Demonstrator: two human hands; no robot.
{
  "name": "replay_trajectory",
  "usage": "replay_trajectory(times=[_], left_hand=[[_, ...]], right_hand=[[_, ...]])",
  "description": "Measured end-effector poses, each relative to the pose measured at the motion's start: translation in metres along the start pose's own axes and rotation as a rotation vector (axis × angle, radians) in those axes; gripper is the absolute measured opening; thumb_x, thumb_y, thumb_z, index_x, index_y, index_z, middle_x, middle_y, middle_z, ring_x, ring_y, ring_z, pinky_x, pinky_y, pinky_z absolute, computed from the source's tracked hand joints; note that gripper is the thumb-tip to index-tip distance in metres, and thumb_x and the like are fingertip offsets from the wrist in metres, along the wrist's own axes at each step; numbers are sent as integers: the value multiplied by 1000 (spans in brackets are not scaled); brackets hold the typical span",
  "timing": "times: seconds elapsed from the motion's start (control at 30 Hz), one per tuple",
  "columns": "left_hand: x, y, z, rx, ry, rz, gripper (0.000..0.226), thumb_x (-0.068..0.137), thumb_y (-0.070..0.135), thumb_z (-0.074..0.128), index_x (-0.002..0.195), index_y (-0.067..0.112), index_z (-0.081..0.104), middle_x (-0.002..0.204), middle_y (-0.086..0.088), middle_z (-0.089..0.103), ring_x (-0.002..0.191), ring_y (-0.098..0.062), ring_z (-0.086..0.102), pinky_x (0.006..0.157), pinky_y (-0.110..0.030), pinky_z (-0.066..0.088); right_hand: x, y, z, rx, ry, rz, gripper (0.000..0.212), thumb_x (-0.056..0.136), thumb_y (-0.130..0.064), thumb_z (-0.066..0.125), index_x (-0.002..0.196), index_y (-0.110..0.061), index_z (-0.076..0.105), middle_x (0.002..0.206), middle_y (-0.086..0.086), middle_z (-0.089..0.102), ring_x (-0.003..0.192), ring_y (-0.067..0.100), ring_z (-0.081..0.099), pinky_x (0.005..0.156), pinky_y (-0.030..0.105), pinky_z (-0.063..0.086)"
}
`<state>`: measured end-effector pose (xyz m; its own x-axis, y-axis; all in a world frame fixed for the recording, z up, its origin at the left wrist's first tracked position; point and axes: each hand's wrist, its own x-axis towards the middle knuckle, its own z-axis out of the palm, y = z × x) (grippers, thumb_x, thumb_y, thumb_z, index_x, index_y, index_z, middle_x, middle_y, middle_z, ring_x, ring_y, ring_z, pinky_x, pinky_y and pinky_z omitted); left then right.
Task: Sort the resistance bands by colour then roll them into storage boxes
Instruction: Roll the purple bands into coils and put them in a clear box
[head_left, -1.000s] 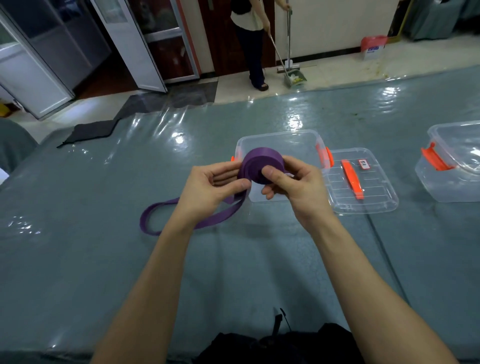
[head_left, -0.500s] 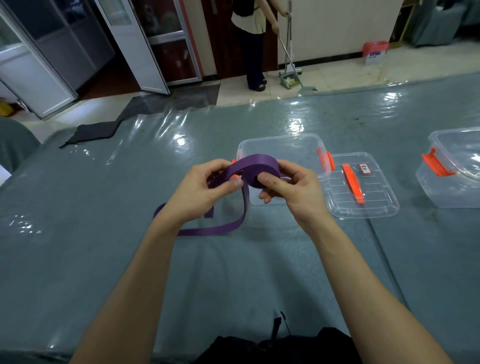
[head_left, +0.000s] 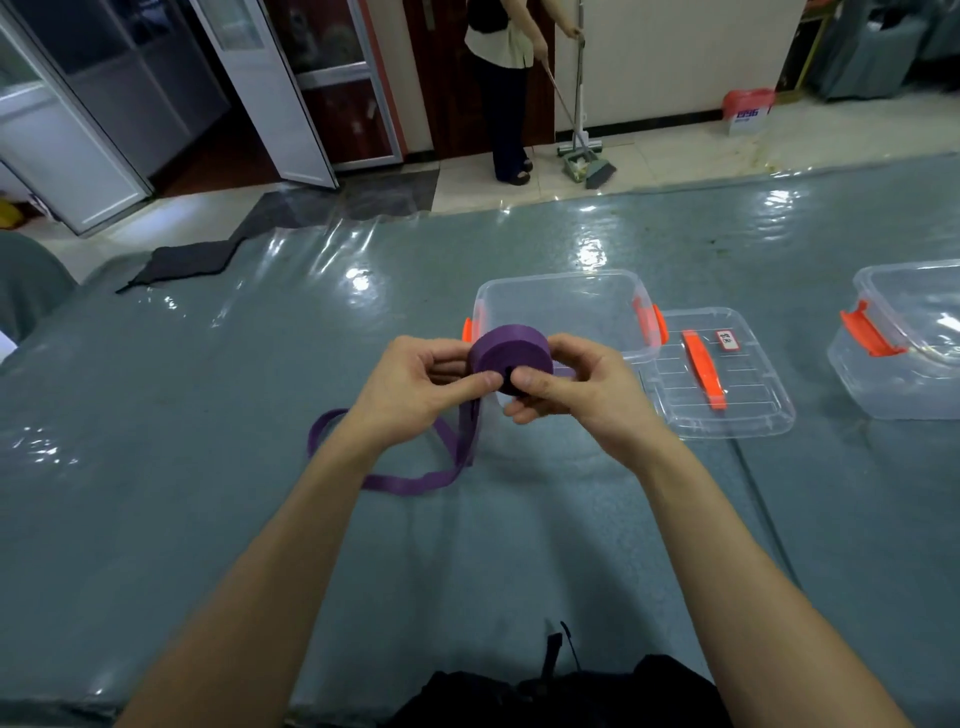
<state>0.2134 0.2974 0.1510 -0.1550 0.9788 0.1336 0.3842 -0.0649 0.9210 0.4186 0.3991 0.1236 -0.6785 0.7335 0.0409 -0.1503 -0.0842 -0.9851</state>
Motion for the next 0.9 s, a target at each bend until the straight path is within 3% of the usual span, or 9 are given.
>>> replay_trajectory(times=[0.1, 0.2, 0.27, 0.37, 0.43, 0.53, 0.63, 0.77, 0.9], left_hand=[[5, 8, -20, 443, -121, 67, 26, 89, 36, 88, 114, 29, 85, 94, 9, 84, 91, -7, 80, 89, -40, 65], [12, 23, -31, 771, -308, 79, 36, 84, 60, 75, 114, 42, 79, 87, 11, 82, 83, -8, 78, 80, -45, 63], [17, 31, -35, 690, -343, 40, 28, 87, 47, 83, 113, 36, 83, 91, 11, 83, 88, -6, 79, 86, -41, 64], [20, 32, -36, 274, -275, -49, 34, 87, 11, 89, 119, 15, 82, 104, 4, 84, 102, -11, 80, 95, -28, 62], [19, 25, -32, 146, -217, -49, 38, 83, 3, 89, 120, 10, 80, 108, 0, 84, 106, -14, 79, 94, -24, 60], [16, 20, -26, 88, -118, -45, 34, 84, 2, 88, 115, 15, 81, 107, -3, 84, 106, -18, 80, 96, -28, 60], [21, 36, -37, 133, -79, -7, 32, 86, 5, 87, 117, 11, 81, 106, -3, 84, 104, -18, 81, 95, -30, 62], [33, 83, -75, 370, -68, 83, 31, 86, 14, 89, 116, 9, 82, 103, 0, 84, 98, -12, 81, 94, -34, 64], [39, 143, -134, 452, 124, 224, 36, 87, 18, 87, 123, 16, 79, 108, 7, 82, 101, -3, 78, 98, -24, 60]], right_hand=[[1, -12, -9, -467, -80, 2, 40, 80, -29, 94, 116, -26, 77, 107, -3, 79, 62, 34, 75, 55, 40, 58], [6, -15, -4, -567, -145, 18, 28, 78, -35, 96, 102, -32, 82, 79, 4, 78, 63, 27, 77, 68, 44, 65], [8, -14, 1, -471, -132, -3, 24, 79, -28, 95, 100, -27, 85, 77, 11, 78, 65, 31, 78, 73, 49, 66], [9, -20, 0, -284, -28, -39, 25, 81, -13, 92, 104, -12, 84, 80, 15, 79, 63, 36, 75, 72, 50, 66], [10, -26, -1, -215, 3, -65, 26, 83, -8, 89, 108, -7, 82, 84, 16, 80, 63, 37, 74, 69, 47, 66], [13, -35, 0, -159, 14, -96, 25, 85, -7, 86, 109, -5, 81, 86, 19, 80, 64, 39, 74, 67, 42, 66], [19, -49, 3, -190, -26, -105, 25, 87, -9, 86, 110, -3, 79, 93, 17, 80, 69, 43, 76, 72, 49, 66], [55, -97, 23, -495, -134, -183, 31, 85, -18, 90, 111, -9, 75, 99, 7, 79, 73, 33, 80, 73, 51, 67], [95, -166, 64, -401, -161, -328, 36, 90, -13, 85, 122, -3, 72, 107, 14, 79, 78, 36, 80, 77, 51, 67]])
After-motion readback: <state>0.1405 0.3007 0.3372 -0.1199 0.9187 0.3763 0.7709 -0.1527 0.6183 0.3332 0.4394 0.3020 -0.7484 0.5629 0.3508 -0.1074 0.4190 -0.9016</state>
